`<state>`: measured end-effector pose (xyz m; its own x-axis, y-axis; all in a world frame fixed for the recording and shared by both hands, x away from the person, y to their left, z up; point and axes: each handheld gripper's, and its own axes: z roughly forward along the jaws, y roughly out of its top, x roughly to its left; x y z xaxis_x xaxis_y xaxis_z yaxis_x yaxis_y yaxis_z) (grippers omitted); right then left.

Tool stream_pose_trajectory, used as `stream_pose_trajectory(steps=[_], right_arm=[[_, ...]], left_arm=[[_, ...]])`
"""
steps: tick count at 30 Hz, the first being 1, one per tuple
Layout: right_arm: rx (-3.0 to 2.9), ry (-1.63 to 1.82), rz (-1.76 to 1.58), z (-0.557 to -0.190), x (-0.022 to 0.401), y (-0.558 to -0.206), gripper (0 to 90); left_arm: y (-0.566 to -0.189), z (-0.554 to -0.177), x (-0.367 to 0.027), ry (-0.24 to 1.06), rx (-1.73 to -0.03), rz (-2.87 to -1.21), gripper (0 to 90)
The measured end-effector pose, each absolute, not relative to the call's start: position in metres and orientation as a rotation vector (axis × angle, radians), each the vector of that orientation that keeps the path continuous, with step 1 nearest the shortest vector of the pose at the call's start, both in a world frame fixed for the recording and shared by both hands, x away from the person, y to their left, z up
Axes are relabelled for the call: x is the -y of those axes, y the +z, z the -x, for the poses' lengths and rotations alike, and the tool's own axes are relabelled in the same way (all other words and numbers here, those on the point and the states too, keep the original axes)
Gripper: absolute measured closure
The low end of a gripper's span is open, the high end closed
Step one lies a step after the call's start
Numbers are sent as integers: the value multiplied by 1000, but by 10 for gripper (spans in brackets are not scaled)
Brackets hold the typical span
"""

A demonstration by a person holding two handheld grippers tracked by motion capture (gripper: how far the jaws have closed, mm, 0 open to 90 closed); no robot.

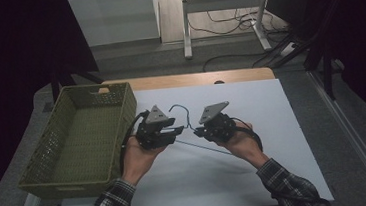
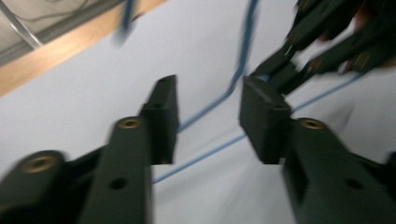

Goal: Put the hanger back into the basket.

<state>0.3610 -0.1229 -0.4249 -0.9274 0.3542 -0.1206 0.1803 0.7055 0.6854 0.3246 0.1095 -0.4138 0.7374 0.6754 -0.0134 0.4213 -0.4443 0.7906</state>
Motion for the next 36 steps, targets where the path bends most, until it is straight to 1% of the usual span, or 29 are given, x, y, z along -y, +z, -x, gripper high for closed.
stream_pose_trajectory(steps=[2,3,6,8,9,11,12,13,16,17,19,21,23,24,26,27,29,30,31,34,36], right_arm=[[-2683,1056,-431,-360,128,-422,860],[-2694,1064,-428,-359,131,-420,860],[-2713,1075,-414,-357,135,-418,860],[-2738,1088,-391,-354,138,-416,860],[-2756,1096,-377,-352,140,-415,860],[-2772,1104,-360,-349,141,-415,859],[-2777,1114,-354,-348,142,-414,860],[-2782,1119,-336,-347,142,-414,859],[-2789,1121,-317,-345,143,-414,860],[-2795,1123,-301,-344,143,-414,859],[-2801,1128,-290,-343,144,-413,859],[-2809,1128,-278,-342,144,-413,859],[-2809,1121,-277,-342,144,-414,859],[-2807,1096,-274,-344,145,-415,858],[-2805,1083,-279,-344,146,-415,856],[-2782,1037,-281,-346,147,-417,852],[-2780,1036,-295,-346,147,-417,849],[-2774,1041,-312,-347,148,-417,833],[-2744,1074,-351,-347,151,-416,727],[-2700,1113,-396,-345,155,-409,571],[-2672,1133,-420,-342,157,-403,493]], left_arm=[[-415,-325,-122,314,-776,-2150,444],[-416,-325,-124,290,-749,-2165,391],[-417,-325,-127,283,-713,-2193,363],[-418,-326,-128,249,-670,-2211,373],[-419,-329,-126,230,-632,-2250,410],[-419,-331,-124,214,-575,-2293,447],[-419,-331,-124,214,-575,-2293,462],[-420,-336,-119,171,-543,-2319,487],[-420,-339,-115,139,-523,-2335,570],[-421,-343,-111,81,-506,-2339,615],[-422,-345,-107,57,-502,-2358,671],[-422,-346,-104,51,-478,-2379,719],[-422,-346,-102,39,-465,-2396,733],[-422,-344,-99,35,-428,-2422,793],[-421,-343,-96,24,-415,-2434,856],[-420,-339,-92,38,-429,-2437,873],[-418,-338,-91,41,-448,-2430,875],[-417,-338,-91,25,-462,-2415,875],[-414,-338,-91,10,-489,-2391,876],[-407,-336,-91,24,-528,-2378,877],[-403,-335,-93,31,-551,-2364,876]])
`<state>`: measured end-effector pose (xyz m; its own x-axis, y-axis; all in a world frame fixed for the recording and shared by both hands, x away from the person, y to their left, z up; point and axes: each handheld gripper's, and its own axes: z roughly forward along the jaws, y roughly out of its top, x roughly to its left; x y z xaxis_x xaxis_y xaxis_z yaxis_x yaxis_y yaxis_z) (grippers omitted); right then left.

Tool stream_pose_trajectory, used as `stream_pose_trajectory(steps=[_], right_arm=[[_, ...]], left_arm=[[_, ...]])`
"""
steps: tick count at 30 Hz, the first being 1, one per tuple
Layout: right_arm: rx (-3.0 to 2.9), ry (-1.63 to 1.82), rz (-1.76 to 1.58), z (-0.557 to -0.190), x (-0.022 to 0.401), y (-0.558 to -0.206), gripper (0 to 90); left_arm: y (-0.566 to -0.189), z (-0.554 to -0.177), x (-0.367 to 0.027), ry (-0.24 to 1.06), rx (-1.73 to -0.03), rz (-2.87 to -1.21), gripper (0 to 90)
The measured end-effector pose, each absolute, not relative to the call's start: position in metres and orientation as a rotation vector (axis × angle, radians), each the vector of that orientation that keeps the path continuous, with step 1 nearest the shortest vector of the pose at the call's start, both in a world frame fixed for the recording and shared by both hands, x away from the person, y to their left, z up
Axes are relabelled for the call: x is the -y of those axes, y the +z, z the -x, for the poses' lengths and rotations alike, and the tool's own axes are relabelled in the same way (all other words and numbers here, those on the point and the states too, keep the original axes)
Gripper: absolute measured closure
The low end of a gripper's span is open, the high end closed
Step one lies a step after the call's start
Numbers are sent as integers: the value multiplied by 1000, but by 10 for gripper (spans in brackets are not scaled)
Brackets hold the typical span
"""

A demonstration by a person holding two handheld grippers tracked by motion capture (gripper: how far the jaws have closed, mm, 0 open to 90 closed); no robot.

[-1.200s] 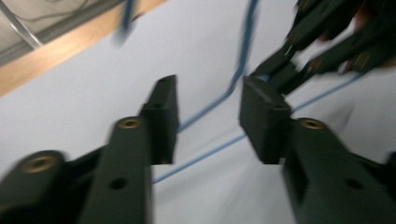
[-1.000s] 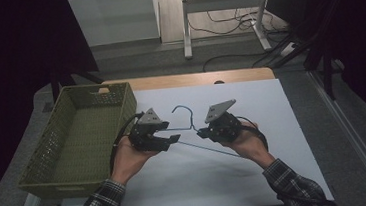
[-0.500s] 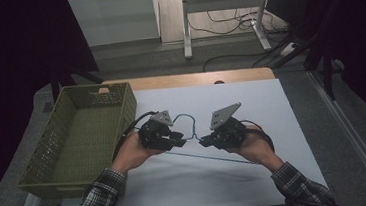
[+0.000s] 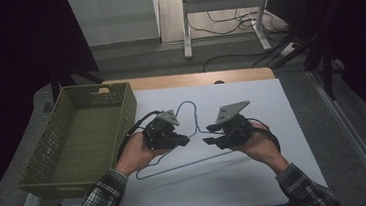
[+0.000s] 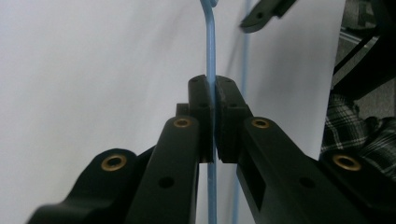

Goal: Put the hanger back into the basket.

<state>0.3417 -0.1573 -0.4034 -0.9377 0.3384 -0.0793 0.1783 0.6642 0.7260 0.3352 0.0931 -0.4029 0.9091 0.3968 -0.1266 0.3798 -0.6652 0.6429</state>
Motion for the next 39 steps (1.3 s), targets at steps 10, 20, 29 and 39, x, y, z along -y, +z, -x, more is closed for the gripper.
stream_pose_trajectory(steps=[10,20,29,39], right_arm=[[-2555,1192,-541,-326,173,-390,146],[-2539,1222,-683,-317,190,-393,47],[-2535,1268,-764,-307,202,-402,0],[-2482,1278,-846,-299,224,-421,0]], left_arm=[[-387,-337,-123,61,-707,-2290,876],[-352,-333,-159,174,-797,-2220,876],[-342,-331,-220,338,-954,-2145,876],[-347,-322,-293,471,-1119,-2056,876]])
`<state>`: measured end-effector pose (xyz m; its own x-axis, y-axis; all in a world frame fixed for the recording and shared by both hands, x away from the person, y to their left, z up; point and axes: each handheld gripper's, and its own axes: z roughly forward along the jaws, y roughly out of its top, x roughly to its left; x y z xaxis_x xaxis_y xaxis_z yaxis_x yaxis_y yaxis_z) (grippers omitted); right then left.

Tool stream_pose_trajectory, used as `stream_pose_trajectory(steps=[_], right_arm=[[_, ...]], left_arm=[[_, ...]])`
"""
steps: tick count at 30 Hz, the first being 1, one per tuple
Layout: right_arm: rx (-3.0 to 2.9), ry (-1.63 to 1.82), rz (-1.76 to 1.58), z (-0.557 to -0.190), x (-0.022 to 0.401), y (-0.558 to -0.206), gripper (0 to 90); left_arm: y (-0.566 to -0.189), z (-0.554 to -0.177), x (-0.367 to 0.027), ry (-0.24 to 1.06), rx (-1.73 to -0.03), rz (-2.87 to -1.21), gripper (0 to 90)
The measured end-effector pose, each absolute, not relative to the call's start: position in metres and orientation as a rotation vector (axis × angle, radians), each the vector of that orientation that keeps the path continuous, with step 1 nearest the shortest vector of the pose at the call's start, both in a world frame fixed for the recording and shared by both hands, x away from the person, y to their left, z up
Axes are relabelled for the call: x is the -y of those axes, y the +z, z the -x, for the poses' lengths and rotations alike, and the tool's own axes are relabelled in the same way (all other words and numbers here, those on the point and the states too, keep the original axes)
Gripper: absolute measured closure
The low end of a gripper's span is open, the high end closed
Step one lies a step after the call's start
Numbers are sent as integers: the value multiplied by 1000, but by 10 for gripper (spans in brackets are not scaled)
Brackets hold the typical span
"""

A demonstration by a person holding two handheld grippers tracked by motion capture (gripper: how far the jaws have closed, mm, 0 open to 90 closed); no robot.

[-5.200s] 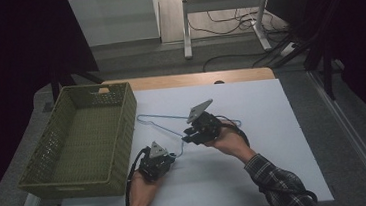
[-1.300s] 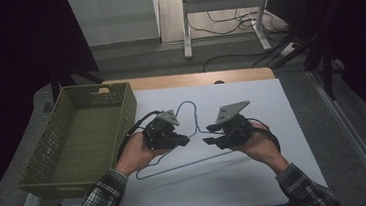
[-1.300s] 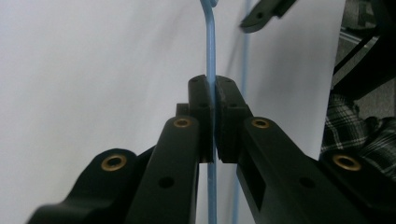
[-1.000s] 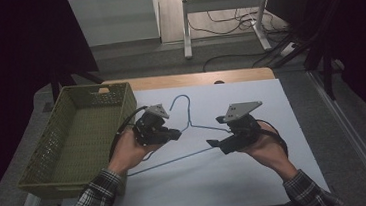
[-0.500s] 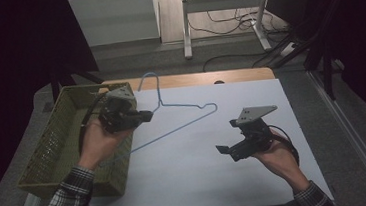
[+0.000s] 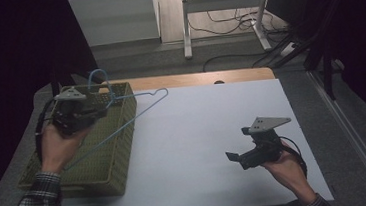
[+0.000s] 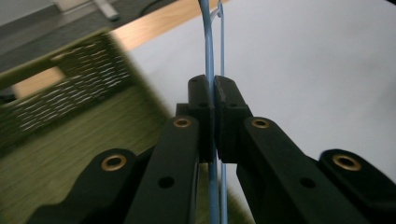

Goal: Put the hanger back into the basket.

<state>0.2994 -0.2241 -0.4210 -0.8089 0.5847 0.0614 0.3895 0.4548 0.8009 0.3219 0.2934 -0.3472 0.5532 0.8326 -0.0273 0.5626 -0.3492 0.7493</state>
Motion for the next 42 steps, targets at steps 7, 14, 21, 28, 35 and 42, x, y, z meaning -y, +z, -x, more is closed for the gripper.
stream_pose_trajectory(steps=[7,14,21,28,35,42], right_arm=[[-2467,1265,-874,-298,233,-431,0],[-2468,1236,-888,-295,236,-436,0],[-2470,1225,-916,-295,243,-440,0],[-2490,1198,-924,-294,244,-446,0],[-2503,1172,-925,-294,244,-450,0],[-2519,1147,-935,-293,244,-454,0]], left_arm=[[-348,-311,-340,544,-1202,-1978,877],[-356,-303,-376,589,-1258,-1911,877],[-375,-303,-395,594,-1294,-1877,877],[-414,-319,-400,556,-1321,-1862,876],[-442,-333,-397,504,-1370,-1922,875],[-457,-341,-401,461,-1507,-1962,864]])
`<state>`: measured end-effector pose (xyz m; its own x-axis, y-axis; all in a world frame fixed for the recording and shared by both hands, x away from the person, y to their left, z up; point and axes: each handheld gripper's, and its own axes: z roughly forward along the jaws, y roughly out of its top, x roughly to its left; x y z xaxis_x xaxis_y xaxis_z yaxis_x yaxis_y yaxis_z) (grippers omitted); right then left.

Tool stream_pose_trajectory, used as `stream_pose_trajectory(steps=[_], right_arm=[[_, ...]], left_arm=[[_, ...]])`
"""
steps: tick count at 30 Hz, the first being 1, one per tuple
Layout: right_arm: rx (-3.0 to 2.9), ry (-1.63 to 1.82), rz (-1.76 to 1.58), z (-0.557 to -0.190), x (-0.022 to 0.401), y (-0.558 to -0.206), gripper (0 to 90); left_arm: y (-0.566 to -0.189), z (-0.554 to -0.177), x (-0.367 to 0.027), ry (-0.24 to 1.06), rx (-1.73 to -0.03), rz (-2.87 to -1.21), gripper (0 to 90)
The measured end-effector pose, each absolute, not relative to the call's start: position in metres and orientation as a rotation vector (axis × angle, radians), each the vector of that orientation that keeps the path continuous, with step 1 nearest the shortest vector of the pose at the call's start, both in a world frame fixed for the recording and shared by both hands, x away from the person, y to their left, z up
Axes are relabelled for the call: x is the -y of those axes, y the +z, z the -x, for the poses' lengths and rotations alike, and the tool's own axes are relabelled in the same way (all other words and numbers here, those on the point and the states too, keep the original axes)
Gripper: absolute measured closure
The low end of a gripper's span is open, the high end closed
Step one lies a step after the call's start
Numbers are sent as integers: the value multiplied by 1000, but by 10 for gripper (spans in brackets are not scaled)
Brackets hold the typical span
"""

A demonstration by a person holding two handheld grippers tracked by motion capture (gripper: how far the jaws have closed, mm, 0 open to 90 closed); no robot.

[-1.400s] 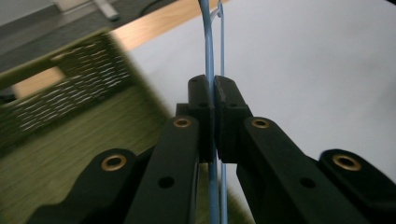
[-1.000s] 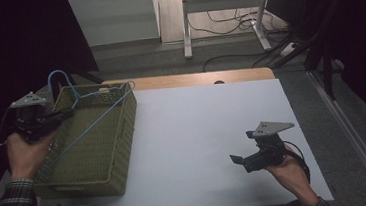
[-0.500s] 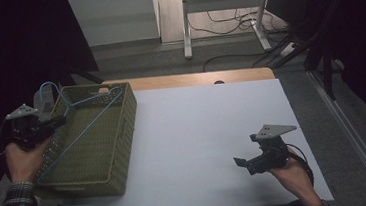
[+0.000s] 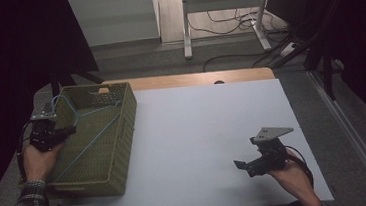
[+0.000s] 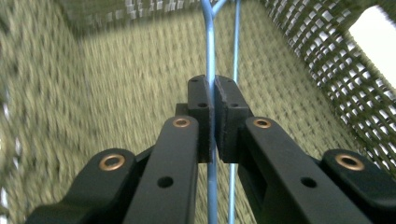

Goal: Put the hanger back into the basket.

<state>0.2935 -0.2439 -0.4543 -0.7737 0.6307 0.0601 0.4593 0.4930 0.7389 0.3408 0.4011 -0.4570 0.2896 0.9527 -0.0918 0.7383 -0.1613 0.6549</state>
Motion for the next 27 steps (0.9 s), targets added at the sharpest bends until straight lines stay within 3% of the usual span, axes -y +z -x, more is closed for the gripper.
stream_pose_trajectory(steps=[2,4,6,7,8,14,20,27], right_arm=[[-2522,1142,-934,-293,244,-455,0],[-2522,1139,-935,-293,244,-456,0],[-2521,1136,-936,-293,245,-456,0],[-2515,1141,-948,-292,246,-455,0],[-2512,1142,-950,-292,247,-455,0],[-2478,1166,-991,-289,254,-451,0],[-2456,1160,-1013,-285,260,-449,0],[-2444,1153,-1020,-278,265,-449,0]], left_arm=[[-457,-341,-401,473,-1535,-1961,846],[-455,-340,-400,496,-1530,-1952,736],[-449,-337,-397,534,-1509,-1953,700],[-445,-334,-394,567,-1496,-1965,576],[-438,-329,-387,590,-1457,-1962,521],[-417,-304,-356,540,-1268,-1910,308],[-408,-274,-323,386,-1099,-1854,175],[-415,-245,-288,334,-1008,-1864,74]])
